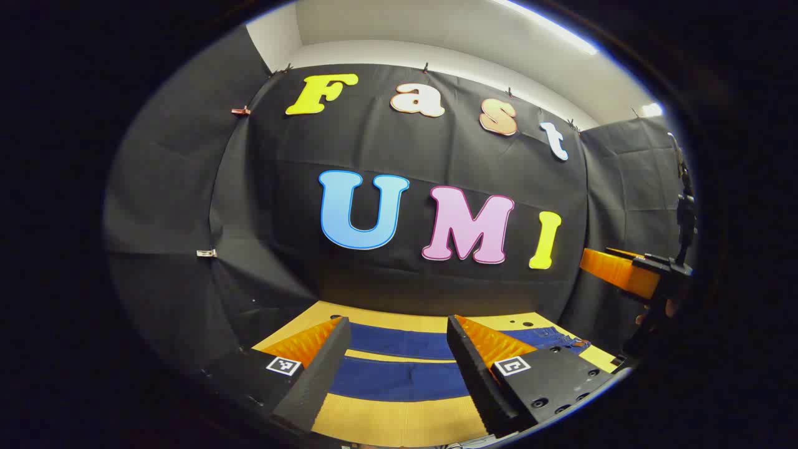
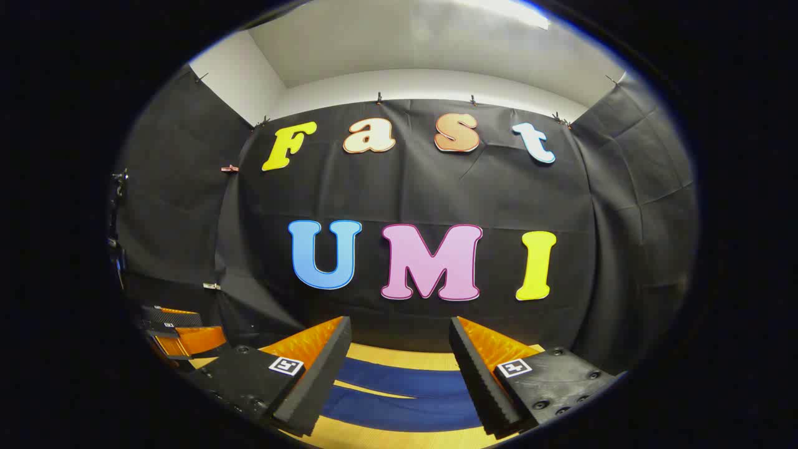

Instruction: Grasp the waist and the cuffs of the jeans and fold them to make the two legs overlap; first hold the waist and fold one-third of the jeans toward the cuffs, then hold the cuffs and fold the remaining one-third in the same direction to finish folding.

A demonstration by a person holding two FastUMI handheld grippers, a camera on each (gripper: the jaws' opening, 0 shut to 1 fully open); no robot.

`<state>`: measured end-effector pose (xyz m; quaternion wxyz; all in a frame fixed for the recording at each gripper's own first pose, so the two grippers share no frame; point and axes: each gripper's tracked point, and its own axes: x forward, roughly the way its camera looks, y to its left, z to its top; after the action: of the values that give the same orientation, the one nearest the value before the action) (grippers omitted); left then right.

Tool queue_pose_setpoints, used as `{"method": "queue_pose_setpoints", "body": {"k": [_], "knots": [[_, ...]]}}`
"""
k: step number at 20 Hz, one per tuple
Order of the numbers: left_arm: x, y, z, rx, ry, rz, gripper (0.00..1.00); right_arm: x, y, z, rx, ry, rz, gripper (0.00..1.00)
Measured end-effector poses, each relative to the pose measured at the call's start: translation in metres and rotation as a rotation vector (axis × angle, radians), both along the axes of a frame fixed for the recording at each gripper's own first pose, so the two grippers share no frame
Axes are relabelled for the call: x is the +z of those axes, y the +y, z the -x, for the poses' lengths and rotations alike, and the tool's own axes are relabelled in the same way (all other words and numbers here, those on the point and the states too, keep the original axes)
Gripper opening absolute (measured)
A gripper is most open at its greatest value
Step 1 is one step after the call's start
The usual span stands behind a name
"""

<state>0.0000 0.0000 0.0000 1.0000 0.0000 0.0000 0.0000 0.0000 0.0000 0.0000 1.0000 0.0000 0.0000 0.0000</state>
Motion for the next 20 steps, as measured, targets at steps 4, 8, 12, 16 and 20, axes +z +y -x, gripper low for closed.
{"method": "queue_pose_setpoints", "body": {"k": [4,8,12,16,20], "knots": [[-0.012,0.004,0.006,-0.003,0.012,-0.019,0.96,-0.001,-0.003,0.001,-0.008,0.0,0.008,0.96],[-0.012,0.001,0.004,-0.007,0.014,0.012,0.96,-0.007,-0.008,0.0,-0.018,0.016,0.004,0.95],[-0.006,0.005,0.0,-0.002,-0.006,0.003,0.96,-0.014,-0.009,0.001,-0.02,0.035,0.017,0.96],[-0.003,0.002,-0.002,-0.031,-0.024,0.019,0.96,-0.013,-0.015,0.004,-0.04,0.035,0.025,0.95],[-0.004,-0.009,-0.008,-0.071,-0.027,0.039,0.96,-0.015,-0.021,0.008,-0.055,0.046,0.012,0.95]]}}
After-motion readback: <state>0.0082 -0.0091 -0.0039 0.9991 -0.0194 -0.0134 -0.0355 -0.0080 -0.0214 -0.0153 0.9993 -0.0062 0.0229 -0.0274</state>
